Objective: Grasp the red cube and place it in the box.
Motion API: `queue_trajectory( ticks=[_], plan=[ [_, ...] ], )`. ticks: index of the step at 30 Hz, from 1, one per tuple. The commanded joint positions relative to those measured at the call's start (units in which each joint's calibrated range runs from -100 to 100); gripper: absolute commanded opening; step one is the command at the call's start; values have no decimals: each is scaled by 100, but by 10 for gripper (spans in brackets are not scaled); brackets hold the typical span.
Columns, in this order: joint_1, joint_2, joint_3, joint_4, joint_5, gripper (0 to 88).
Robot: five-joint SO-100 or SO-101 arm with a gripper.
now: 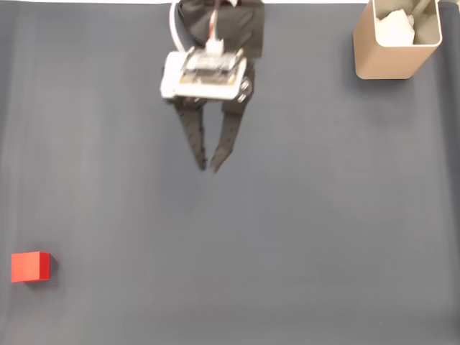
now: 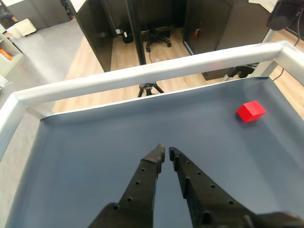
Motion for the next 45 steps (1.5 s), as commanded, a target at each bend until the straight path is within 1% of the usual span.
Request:
queue_trajectory(
  ticks=[1,11,22,35,45],
  plan=[
    [271,482,-894,78,63,2],
    [1109,2137,-2637,341,137,2],
    [1827,3697,-4252,513,151,2],
    [2430,5292,-5958,611,186,27],
    [2764,6184,-6688,611,234,31]
  ],
)
